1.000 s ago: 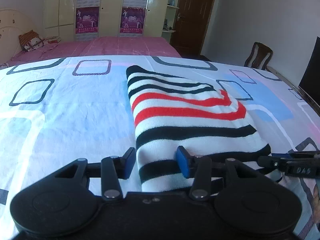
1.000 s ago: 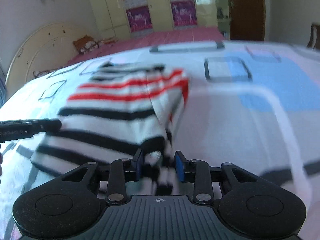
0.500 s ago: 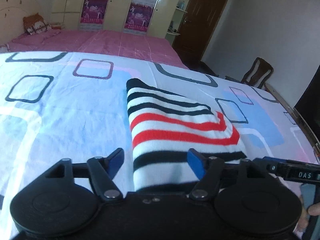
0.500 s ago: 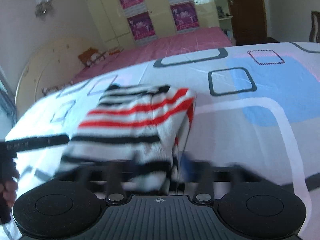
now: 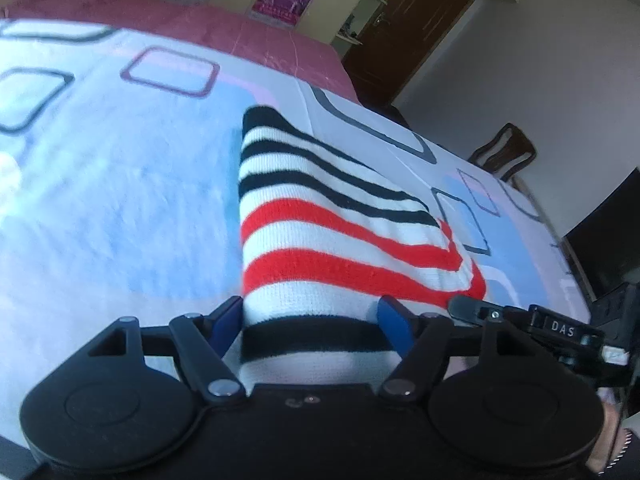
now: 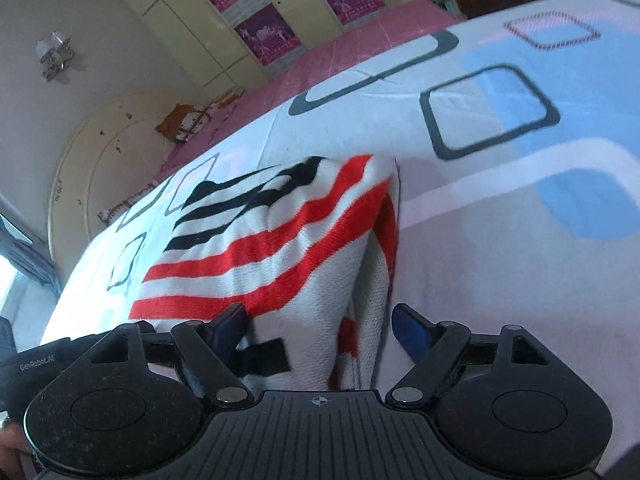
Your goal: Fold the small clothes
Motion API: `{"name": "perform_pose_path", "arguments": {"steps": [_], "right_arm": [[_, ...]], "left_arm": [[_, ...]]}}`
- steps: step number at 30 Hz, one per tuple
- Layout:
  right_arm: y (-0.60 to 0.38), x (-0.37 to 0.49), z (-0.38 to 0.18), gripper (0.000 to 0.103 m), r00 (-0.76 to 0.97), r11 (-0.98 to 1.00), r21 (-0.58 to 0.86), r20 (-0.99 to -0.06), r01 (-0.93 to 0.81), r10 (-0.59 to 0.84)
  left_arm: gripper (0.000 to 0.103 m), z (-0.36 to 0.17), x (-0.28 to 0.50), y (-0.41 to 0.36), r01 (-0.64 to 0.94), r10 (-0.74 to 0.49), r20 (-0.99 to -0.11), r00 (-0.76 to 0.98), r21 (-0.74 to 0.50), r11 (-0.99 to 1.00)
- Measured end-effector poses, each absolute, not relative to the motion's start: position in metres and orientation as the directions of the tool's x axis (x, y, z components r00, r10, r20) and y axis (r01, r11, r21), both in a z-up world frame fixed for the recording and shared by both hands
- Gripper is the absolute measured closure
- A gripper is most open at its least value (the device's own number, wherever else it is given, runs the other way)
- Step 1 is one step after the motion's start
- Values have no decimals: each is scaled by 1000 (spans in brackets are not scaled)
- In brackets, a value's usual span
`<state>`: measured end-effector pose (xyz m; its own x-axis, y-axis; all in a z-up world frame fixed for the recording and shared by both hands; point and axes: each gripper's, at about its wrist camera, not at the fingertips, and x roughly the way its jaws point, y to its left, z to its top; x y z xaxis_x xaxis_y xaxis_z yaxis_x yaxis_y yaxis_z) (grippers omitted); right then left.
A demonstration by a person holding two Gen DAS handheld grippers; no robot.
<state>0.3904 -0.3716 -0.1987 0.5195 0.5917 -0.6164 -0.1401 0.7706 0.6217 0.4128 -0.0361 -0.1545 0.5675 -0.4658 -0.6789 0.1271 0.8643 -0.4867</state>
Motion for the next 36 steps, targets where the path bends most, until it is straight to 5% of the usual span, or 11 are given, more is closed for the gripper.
{"name": "perform_pose_path", "arguments": {"steps": [2,3,6,12,16,27,36], "right_arm": [[-371,394,-201,24,521,758,635,-602,-147,605],[-370,396,-202,36,515,747,648,-596,-145,616],[-370,397,-203,48,507,736,663,-590,-140,628],[-375,398,-206,50,510,735,663,-587,-141,628],[-375,395,-196,62,496,729,667,-587,-151,640],[-355,372,-157,65,513,687,699,-522,-201,681],[-250,337,-122,65,528,681,692,-496,-239,689]], "left_arm": [[34,-160,415,-35,113,-485,-674,557,-517,848],[36,-161,415,-35,108,-489,-672,556,-525,844],[42,-155,414,-40,121,-481,-678,556,-506,854],[50,-147,413,-49,131,-444,-696,565,-456,880],[59,-135,407,-57,145,-407,-695,592,-405,903],[62,-101,381,-40,187,-410,-660,630,-384,904],[63,-77,349,69,212,-423,-620,661,-385,898]]}}
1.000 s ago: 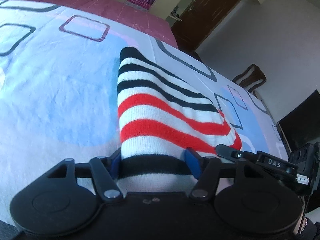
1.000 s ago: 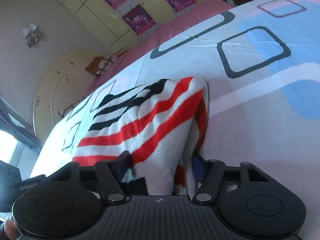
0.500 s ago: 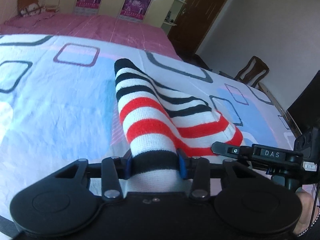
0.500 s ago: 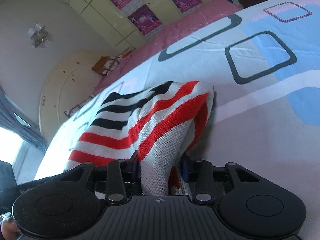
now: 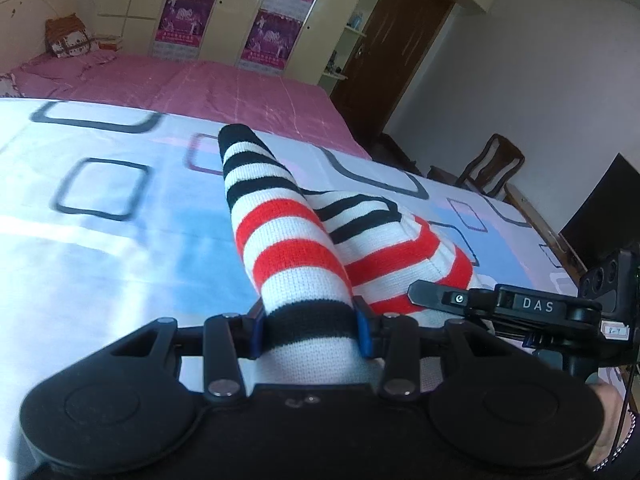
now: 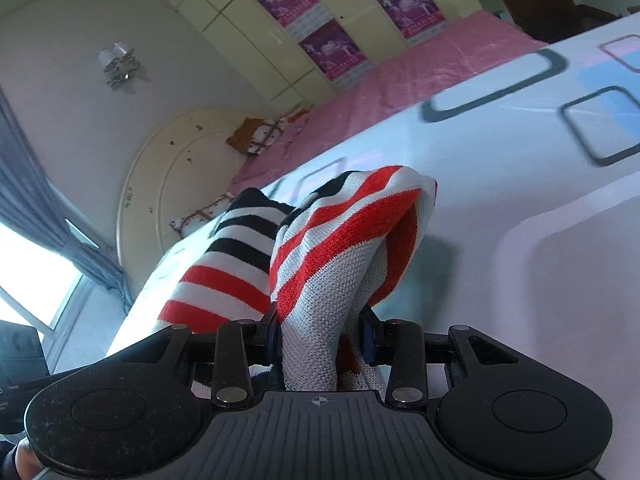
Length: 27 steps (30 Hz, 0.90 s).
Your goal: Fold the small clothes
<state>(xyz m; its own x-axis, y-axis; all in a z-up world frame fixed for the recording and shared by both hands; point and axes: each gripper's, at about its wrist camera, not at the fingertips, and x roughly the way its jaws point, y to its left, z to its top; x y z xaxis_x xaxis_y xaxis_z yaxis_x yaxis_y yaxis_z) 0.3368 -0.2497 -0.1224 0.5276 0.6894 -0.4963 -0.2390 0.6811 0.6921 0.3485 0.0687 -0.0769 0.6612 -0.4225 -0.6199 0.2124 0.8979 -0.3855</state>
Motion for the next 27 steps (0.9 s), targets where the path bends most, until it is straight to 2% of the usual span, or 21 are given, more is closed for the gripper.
{"name": "perform_pose_path", "arguments": {"steps": [7,14,18,21,23,25,27], "right_arm": [[-133,306,-115,65,541,679,701,-493,-218,682],[-35,313,-124,65,514,654,714,-475,-248,714],[-1,319,-138,65,493,655,707,-484,-266,723],[18,324,-154,65,470,680,684,-524,-264,710],[20,325,-162,65,482,716,650,-557,-255,676],[18,327,-167,60,482,727,643,-571,-241,665],[17,327,-166,59,504,756,610,-589,-236,632]], "left_arm": [[63,-72,334,184,214,-413,-611,675,-374,903],[63,-75,339,261,170,-352,-610,710,-337,926],[63,-87,342,286,146,-317,-612,724,-313,938],[62,-104,343,296,122,-272,-633,724,-271,955],[57,-122,344,302,105,-237,-658,714,-235,966],[55,-129,340,306,90,-240,-642,728,-258,962],[55,-125,337,309,97,-238,-637,733,-248,964]]}}
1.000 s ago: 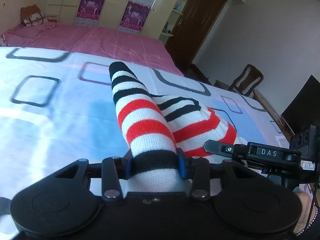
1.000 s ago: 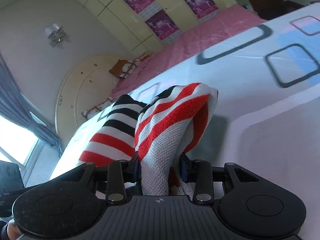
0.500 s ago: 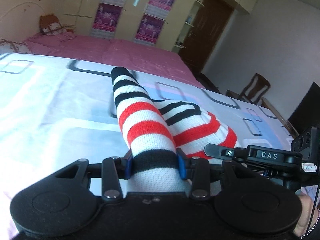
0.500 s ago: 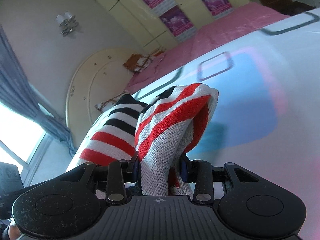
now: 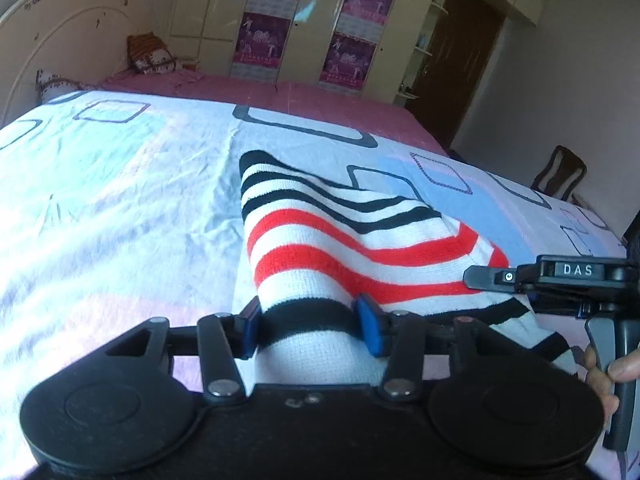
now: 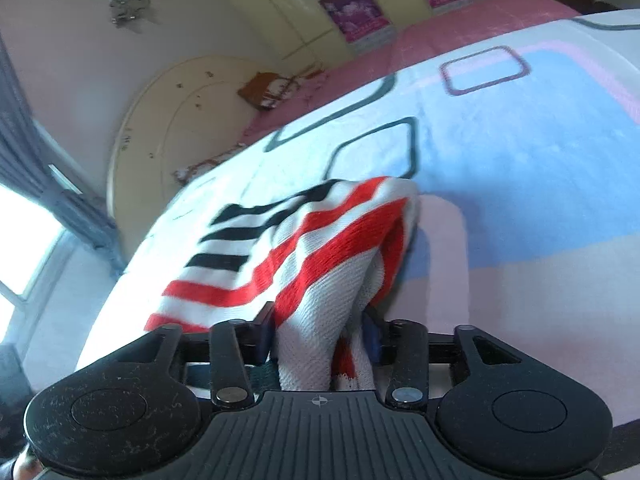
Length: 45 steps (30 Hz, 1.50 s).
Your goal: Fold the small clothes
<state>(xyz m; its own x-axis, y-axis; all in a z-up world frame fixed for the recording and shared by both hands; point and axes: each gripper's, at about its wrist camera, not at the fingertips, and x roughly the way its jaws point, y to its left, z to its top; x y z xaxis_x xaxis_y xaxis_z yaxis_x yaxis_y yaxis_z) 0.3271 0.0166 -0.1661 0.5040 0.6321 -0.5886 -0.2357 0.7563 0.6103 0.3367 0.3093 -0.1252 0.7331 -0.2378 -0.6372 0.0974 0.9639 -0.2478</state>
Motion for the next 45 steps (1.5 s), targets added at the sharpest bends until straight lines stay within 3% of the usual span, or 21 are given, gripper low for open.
{"name": "perform_pose_path", "arguments": {"steps": [4,8,14,19,25,35,45], "right_arm": [[13,322,-153,59,544,791,565,-598,-236,589],[13,316,-130,59,607,839,475,-594,-264,527],[48,320,-117,59,605,850,391,-597,-354,526],[75,338,-143,59,575,885,298,-677,-357,460],[76,353,-163,59,579,895,308,-684,-323,444],[66,298,-119,59,612,890,254,-653,-378,446],[48,235,-125,59,594,902,261,-684,-344,424]], "left_arm": [[54,-113,333,315,78,-222,-630,745,-247,966],[57,-90,318,319,86,-176,-538,824,-188,978],[59,-101,348,298,150,-204,-587,783,-140,979],[59,-122,368,302,123,-210,-631,747,-180,976],[58,-127,372,302,106,-205,-638,742,-190,976],[59,-102,331,306,108,-199,-639,743,-178,978],[56,-103,276,299,124,-158,-653,740,-99,987]]}}
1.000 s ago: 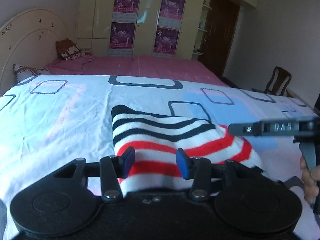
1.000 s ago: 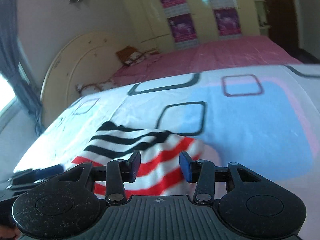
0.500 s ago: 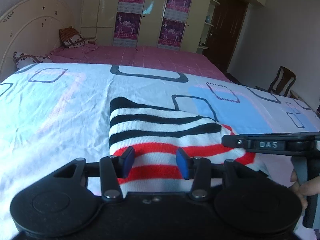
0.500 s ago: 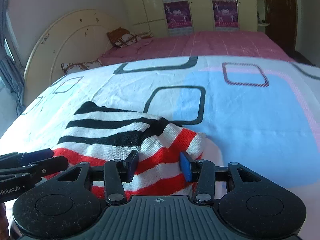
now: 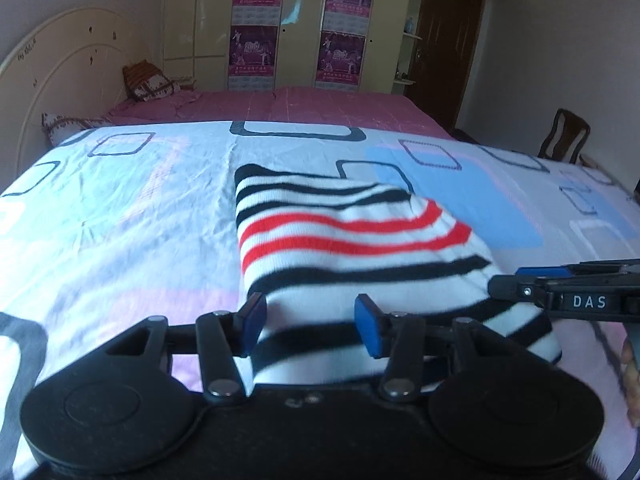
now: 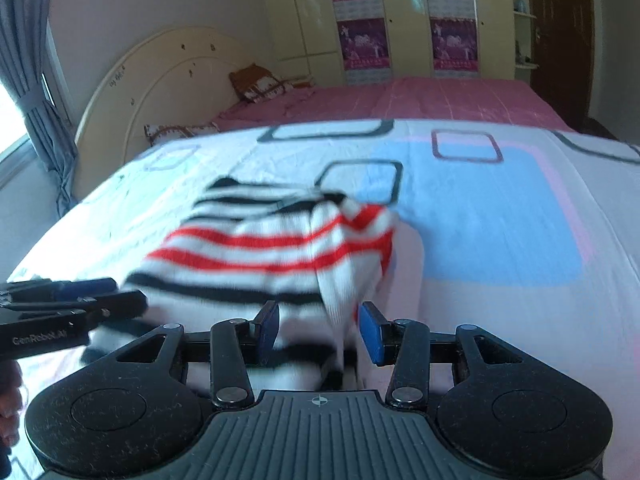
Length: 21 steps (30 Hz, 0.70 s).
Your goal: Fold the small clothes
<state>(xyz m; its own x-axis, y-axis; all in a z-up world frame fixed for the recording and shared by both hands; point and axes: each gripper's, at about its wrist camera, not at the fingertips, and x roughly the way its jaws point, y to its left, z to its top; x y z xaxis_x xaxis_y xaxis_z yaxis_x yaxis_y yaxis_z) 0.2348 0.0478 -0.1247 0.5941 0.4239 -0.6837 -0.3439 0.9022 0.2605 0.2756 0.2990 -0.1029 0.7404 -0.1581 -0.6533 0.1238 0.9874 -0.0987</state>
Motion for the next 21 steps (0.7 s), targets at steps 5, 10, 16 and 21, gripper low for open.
{"name": "perform_pose_path", "arguments": {"steps": [5,10,16,21], "right_arm": [[44,226,-142,58,589,921,228,-714,-314,378],[41,232,-153,44,587,933,255,-726,-255,359],[38,226,-157,44,599,931,238,-715,-276,360],[39,224,-154,43,594,932,243,-719,-270,360]], "left_arm": [[49,-112,267,302,110,-152,-669,728,-106,988],[48,-114,267,303,98,-148,-672,726,-112,989],[41,-117,269,300,97,-142,-676,723,-104,990],[34,-115,271,300,79,-130,-684,718,-106,991]]}}
